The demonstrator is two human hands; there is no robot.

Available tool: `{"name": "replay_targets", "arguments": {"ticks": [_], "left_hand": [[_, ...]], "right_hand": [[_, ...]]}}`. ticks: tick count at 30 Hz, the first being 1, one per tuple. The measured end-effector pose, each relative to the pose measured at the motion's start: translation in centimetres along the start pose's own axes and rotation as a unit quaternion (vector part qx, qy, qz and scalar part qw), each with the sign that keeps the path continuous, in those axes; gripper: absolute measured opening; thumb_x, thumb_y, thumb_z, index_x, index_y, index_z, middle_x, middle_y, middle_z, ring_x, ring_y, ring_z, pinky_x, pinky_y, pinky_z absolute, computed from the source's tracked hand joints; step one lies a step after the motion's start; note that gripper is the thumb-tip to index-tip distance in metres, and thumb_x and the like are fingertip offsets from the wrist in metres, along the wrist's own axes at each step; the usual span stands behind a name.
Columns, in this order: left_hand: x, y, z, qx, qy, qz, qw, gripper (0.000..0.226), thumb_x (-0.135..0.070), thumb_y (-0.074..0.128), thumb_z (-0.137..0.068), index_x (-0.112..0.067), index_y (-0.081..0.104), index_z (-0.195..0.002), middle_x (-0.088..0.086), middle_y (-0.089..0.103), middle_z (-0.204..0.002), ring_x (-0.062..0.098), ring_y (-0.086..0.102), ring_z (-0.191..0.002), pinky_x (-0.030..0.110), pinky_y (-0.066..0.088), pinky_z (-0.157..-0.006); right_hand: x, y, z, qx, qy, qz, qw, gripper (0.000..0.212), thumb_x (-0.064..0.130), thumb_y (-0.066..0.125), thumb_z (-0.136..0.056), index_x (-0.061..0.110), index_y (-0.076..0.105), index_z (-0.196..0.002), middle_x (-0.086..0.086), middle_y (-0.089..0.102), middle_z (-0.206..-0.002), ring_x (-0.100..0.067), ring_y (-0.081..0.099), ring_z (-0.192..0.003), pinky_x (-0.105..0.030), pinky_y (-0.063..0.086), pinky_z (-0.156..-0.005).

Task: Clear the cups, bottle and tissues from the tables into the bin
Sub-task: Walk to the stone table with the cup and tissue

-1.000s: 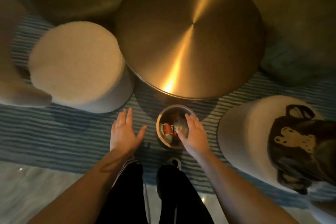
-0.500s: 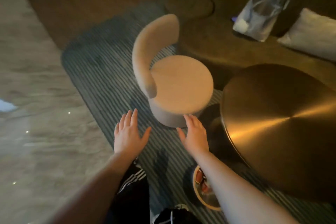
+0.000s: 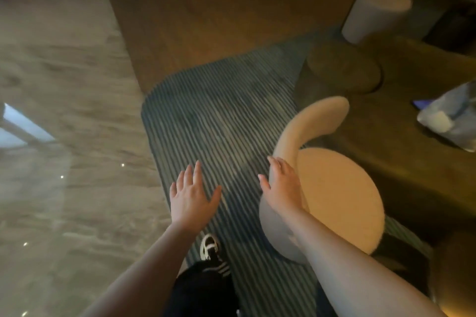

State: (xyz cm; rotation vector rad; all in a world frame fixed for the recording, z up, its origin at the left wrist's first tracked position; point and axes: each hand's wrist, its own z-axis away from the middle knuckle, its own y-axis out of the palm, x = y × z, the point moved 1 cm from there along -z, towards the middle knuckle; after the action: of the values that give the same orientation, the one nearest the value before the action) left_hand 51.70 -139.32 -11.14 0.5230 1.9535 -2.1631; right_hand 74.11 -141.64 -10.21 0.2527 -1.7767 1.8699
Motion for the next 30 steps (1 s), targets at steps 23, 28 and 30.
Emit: {"name": "replay_targets", "arguments": {"ticks": [23, 28, 30], "left_hand": [[-1.0, -4.1, -55.2, 0.02, 0.033, -0.024, 0.999, 0.082, -0.07, 0.023, -0.084, -0.024, 0.008, -0.15, 0.005, 0.021, -0.155, 0.022, 0.015, -0.143, 0.045, 0.015, -0.115], [-5.2, -5.1, -72.8, 0.026, 0.044, -0.033, 0.998, 0.084, -0.072, 0.021, -0.083, -0.023, 0.01, -0.15, 0.003, 0.024, -0.154, 0.022, 0.019, -0.141, 0.045, 0.019, -0.114], [-7.2, -5.6, -79.1, 0.032, 0.051, -0.041, 0.997, 0.083, -0.071, 0.022, -0.084, -0.022, 0.01, -0.15, 0.003, 0.025, -0.153, 0.022, 0.019, -0.141, 0.045, 0.019, -0.113]], "right_hand": [[6.7, -1.5, -49.7, -0.059, 0.039, 0.016, 0.997, 0.049, 0.038, 0.047, -0.095, 0.014, 0.041, -0.138, -0.007, 0.044, -0.14, -0.021, 0.039, -0.129, -0.04, 0.037, -0.104], [6.2, -5.0, -67.3, -0.042, 0.048, 0.011, 0.998, 0.049, 0.039, 0.045, -0.096, 0.015, 0.042, -0.138, -0.007, 0.042, -0.142, -0.022, 0.037, -0.131, -0.041, 0.036, -0.105], [6.3, -6.7, -73.5, -0.045, 0.047, 0.014, 0.998, 0.048, 0.039, 0.046, -0.096, 0.015, 0.043, -0.138, -0.007, 0.042, -0.142, -0.023, 0.036, -0.131, -0.041, 0.035, -0.106]]}}
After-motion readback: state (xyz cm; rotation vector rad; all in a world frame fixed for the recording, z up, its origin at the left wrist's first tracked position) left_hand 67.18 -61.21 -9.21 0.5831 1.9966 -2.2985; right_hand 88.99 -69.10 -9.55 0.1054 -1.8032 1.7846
